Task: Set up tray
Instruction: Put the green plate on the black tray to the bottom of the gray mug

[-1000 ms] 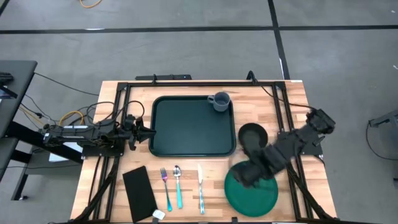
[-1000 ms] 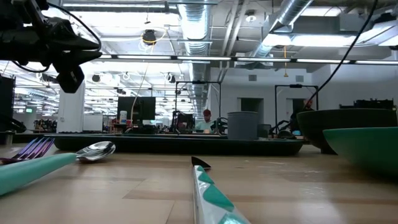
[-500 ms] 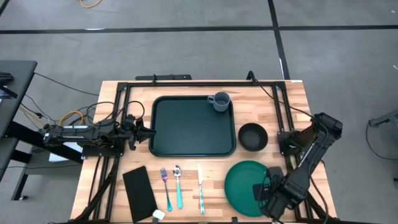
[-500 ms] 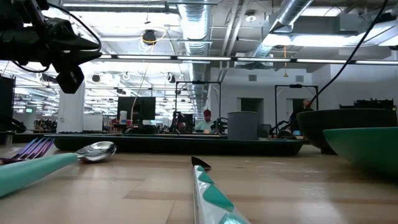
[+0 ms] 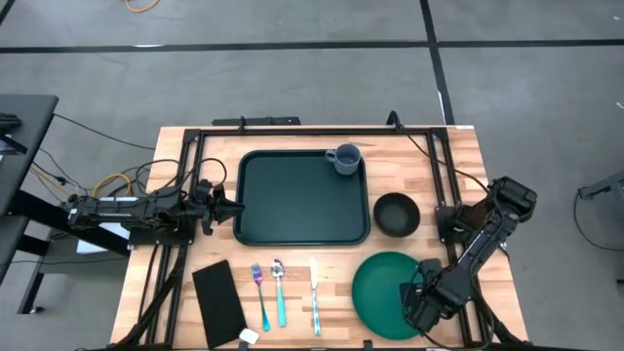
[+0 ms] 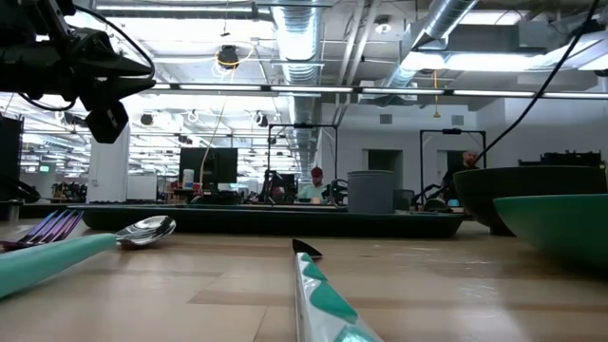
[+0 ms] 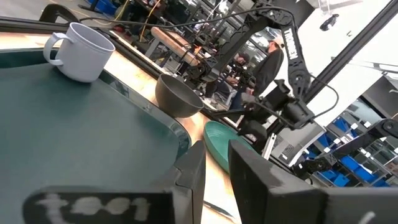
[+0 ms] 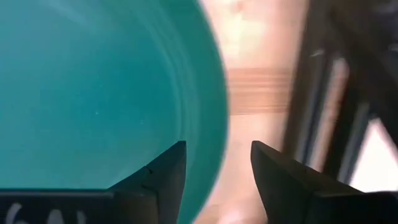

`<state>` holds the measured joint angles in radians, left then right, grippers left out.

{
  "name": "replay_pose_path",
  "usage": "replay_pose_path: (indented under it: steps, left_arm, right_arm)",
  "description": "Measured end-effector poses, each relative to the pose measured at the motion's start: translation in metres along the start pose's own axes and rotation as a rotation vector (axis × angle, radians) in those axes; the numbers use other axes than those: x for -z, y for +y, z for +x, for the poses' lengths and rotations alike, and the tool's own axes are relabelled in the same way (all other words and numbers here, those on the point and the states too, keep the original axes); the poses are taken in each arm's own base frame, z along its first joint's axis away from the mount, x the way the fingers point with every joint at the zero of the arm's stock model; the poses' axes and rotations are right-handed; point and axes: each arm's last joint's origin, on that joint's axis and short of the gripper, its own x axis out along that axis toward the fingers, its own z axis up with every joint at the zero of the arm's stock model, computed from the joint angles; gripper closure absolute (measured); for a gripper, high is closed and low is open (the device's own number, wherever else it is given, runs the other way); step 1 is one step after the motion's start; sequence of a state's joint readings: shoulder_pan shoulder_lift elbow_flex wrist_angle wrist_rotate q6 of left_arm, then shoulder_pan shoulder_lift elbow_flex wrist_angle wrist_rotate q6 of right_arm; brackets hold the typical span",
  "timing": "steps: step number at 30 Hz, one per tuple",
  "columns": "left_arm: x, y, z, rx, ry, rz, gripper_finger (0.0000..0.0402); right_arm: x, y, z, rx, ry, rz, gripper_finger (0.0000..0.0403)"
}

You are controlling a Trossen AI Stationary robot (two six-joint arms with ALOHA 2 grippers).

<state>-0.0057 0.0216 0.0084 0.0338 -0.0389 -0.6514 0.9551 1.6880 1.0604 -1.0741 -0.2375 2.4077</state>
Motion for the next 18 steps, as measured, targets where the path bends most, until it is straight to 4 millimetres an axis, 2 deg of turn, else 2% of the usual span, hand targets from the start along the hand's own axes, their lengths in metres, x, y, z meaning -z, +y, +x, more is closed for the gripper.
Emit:
replay_pose_path:
  steps: [5, 12, 18]
  left_arm:
    - [0.0, 0.0, 0.0, 0.0, 0.0, -0.017, 0.0345]
    - [0.0, 0.0, 0.0, 0.0, -0.001, -0.027, 0.0345]
    - [0.0, 0.0, 0.0, 0.0, -0.001, -0.027, 0.0345]
  right_arm:
    - [-0.001, 0.001, 0.019, -0.035, 0.052, -0.024, 0.0242]
    - [-0.005, 0.0, 0.027, -0.019, 0.052, -0.026, 0.0257]
    - [-0.003, 0.004, 0.031, -0.066, 0.105, -0.059, 0.0304]
